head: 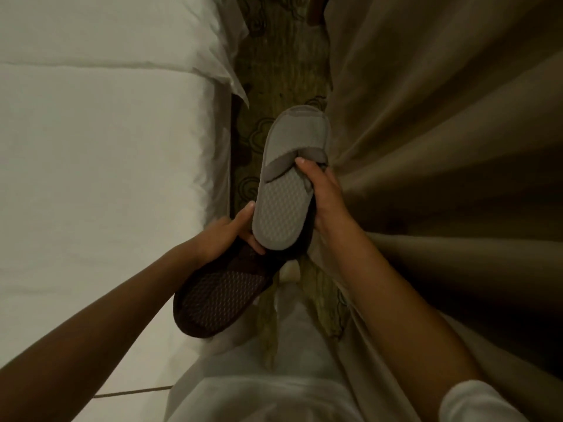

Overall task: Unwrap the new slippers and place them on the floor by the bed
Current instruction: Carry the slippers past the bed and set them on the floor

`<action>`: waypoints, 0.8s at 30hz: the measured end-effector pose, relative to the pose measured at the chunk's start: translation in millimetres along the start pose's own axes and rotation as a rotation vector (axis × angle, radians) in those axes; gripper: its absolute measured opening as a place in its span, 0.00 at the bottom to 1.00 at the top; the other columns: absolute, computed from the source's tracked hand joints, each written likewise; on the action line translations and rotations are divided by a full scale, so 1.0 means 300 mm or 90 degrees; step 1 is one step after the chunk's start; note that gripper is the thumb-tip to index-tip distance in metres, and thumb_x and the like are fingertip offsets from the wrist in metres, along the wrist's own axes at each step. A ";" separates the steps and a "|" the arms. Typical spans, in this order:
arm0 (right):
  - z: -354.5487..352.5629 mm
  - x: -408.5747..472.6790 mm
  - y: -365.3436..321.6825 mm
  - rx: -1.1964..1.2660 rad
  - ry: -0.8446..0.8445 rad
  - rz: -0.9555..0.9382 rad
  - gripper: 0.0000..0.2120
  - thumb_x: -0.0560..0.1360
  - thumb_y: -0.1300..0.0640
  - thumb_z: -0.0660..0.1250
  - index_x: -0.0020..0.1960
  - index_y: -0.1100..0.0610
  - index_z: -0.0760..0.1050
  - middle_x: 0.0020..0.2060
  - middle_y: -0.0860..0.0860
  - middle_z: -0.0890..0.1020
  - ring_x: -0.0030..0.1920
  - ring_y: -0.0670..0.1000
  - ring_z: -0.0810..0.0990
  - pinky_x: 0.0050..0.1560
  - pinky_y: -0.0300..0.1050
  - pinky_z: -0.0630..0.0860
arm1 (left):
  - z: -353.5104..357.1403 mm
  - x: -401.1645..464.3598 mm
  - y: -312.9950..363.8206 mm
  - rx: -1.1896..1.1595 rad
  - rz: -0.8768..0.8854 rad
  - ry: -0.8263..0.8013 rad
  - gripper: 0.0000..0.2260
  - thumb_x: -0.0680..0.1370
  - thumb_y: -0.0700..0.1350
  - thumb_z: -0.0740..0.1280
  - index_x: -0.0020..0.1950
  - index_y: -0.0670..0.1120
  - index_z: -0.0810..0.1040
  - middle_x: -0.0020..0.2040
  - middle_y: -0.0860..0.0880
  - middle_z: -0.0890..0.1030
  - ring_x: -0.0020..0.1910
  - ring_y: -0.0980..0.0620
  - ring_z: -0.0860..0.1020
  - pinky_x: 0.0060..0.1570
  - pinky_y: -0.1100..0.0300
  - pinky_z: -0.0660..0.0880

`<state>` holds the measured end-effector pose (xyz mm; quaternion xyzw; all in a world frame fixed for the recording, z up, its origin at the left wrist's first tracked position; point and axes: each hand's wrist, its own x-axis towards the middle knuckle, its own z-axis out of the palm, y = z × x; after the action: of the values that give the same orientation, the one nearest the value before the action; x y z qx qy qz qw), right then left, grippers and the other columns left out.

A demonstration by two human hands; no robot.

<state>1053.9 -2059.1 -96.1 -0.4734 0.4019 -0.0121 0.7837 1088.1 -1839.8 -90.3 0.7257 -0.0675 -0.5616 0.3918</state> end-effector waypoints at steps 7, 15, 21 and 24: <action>-0.061 0.212 -0.021 -0.067 -0.034 0.008 0.29 0.66 0.44 0.80 0.64 0.53 0.81 0.58 0.52 0.87 0.59 0.53 0.86 0.59 0.51 0.82 | 0.030 0.100 0.021 -0.049 0.047 0.021 0.46 0.67 0.84 0.43 0.40 0.53 0.90 0.59 0.58 0.84 0.60 0.62 0.77 0.71 0.61 0.60; -0.042 0.248 -0.026 -0.156 -0.074 0.056 0.20 0.65 0.42 0.81 0.54 0.47 0.84 0.49 0.46 0.89 0.50 0.47 0.88 0.43 0.39 0.83 | 0.087 0.173 0.033 -0.030 0.090 0.079 0.29 0.76 0.71 0.61 0.32 0.51 0.87 0.30 0.51 0.84 0.32 0.61 0.80 0.37 0.76 0.71; -0.005 0.225 -0.036 -0.105 -0.086 0.081 0.28 0.66 0.30 0.75 0.59 0.46 0.82 0.56 0.48 0.87 0.58 0.49 0.86 0.57 0.48 0.83 | 0.042 0.129 0.021 -0.113 0.065 0.065 0.25 0.76 0.68 0.64 0.38 0.50 0.89 0.40 0.53 0.87 0.40 0.62 0.83 0.45 0.71 0.73; -0.015 0.218 -0.041 0.070 -0.099 0.135 0.29 0.76 0.30 0.62 0.61 0.50 0.84 0.61 0.54 0.86 0.62 0.54 0.84 0.60 0.51 0.81 | 0.017 0.102 0.027 -0.086 0.083 0.041 0.23 0.77 0.67 0.63 0.40 0.52 0.90 0.42 0.55 0.88 0.43 0.62 0.83 0.45 0.73 0.73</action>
<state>1099.8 -2095.3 -128.1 -0.3839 0.3865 0.0853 0.8343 1097.3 -1864.3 -108.7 0.7096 -0.0637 -0.5145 0.4772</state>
